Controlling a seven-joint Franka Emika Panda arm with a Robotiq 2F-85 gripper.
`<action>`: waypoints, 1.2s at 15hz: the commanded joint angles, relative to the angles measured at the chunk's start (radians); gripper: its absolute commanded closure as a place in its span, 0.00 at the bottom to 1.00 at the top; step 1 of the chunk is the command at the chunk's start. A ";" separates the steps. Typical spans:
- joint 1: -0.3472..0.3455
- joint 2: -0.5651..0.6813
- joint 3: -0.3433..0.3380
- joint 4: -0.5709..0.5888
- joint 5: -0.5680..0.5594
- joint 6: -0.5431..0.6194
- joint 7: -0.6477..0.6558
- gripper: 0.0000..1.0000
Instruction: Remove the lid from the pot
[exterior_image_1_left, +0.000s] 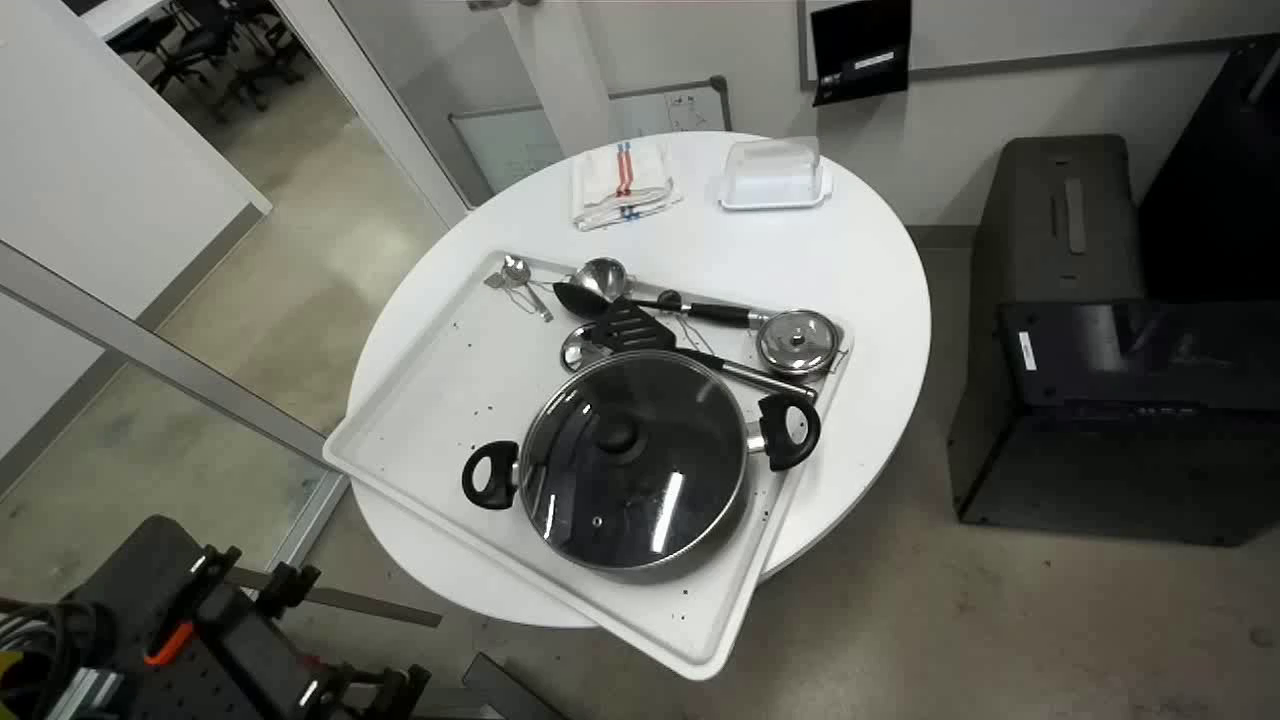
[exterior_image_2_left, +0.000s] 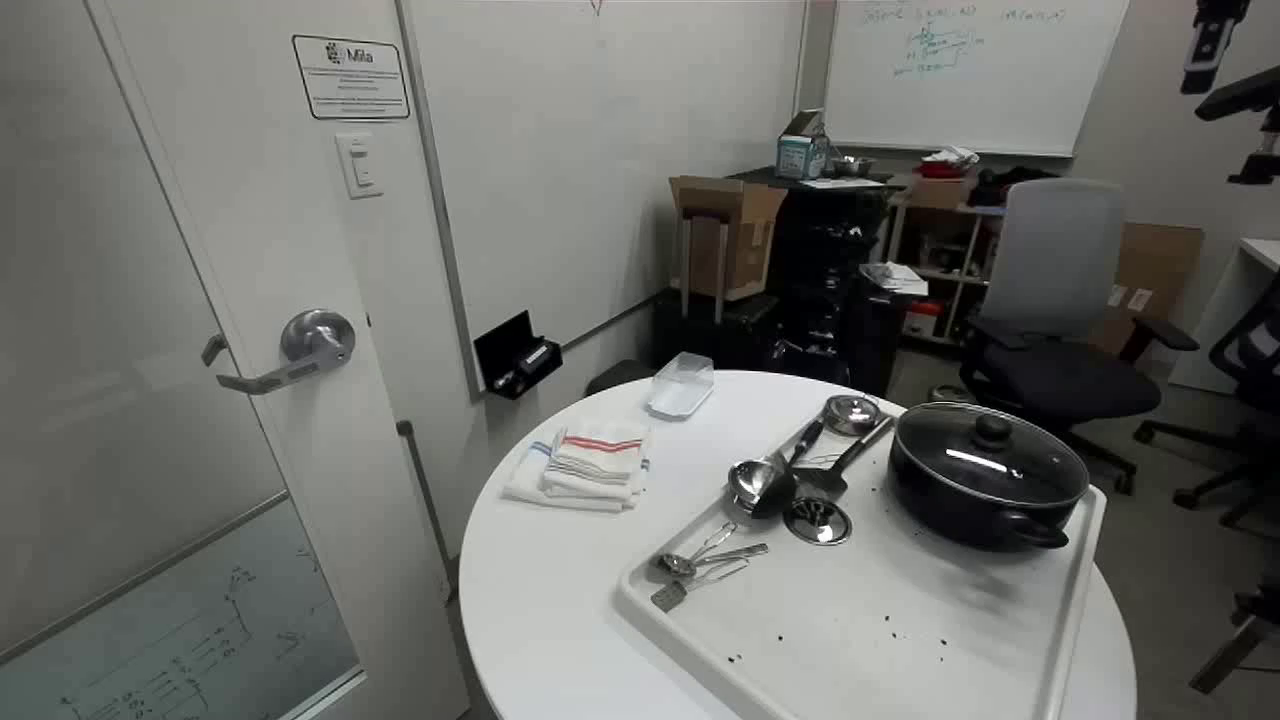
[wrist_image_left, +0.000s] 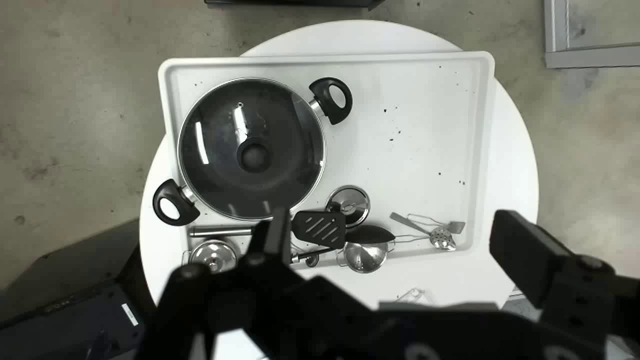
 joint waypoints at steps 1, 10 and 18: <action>-0.031 0.003 0.027 0.003 0.006 -0.002 -0.006 0.00; -0.034 0.007 0.031 0.005 0.005 -0.001 0.000 0.00; -0.056 0.118 0.067 -0.006 -0.006 0.132 0.098 0.00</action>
